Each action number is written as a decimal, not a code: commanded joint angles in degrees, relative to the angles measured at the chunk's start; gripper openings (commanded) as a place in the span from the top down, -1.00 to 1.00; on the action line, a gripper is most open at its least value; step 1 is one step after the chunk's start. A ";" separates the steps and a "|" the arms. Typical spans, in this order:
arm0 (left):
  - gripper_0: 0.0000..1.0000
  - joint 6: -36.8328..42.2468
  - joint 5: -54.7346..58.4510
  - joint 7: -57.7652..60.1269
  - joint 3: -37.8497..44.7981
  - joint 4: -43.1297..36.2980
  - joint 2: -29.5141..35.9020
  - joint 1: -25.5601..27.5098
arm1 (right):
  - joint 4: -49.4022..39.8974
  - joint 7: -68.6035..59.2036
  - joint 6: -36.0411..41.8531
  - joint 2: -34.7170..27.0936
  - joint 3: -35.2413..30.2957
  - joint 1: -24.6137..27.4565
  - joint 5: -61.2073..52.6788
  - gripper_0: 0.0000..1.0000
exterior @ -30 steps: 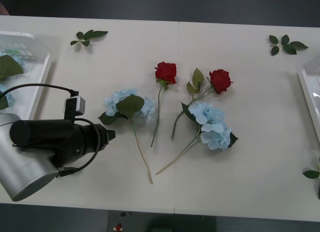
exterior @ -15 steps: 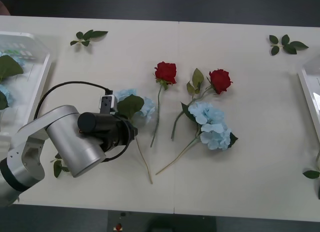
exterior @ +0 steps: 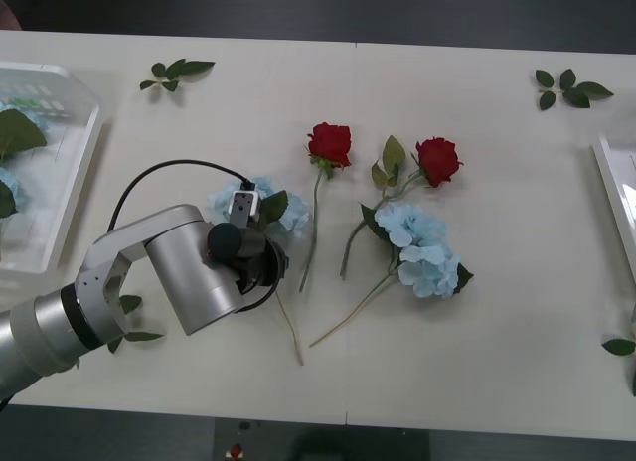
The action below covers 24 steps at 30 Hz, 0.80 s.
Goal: Put the red flowers into the right box and the blue flowers into the left box
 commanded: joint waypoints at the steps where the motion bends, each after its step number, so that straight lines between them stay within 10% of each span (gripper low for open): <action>1: -1.00 -0.41 -0.04 -0.31 -0.52 -0.10 -0.48 -1.35 | -9.72 -5.74 5.99 5.12 -3.51 -0.56 -1.14 -0.98; 3: -1.00 -0.32 0.05 -0.31 -1.31 -0.10 -0.39 -1.53 | -14.03 -10.93 8.98 7.14 -3.42 -0.65 -1.58 -0.98; 7: 0.80 -0.32 0.93 0.13 -1.84 -0.10 -0.04 -1.61 | -21.68 -20.86 12.40 11.36 -2.54 -0.56 -2.19 -0.97; 8: 0.99 -0.32 1.10 0.22 -1.84 -0.10 -0.04 -1.79 | -22.47 -22.18 12.67 11.98 -2.10 -0.56 -2.28 -0.97; 24: 1.00 -0.32 1.36 1.45 1.59 -2.21 1.81 -2.40 | -33.63 -57.77 13.19 23.40 17.23 -0.47 0.53 -0.98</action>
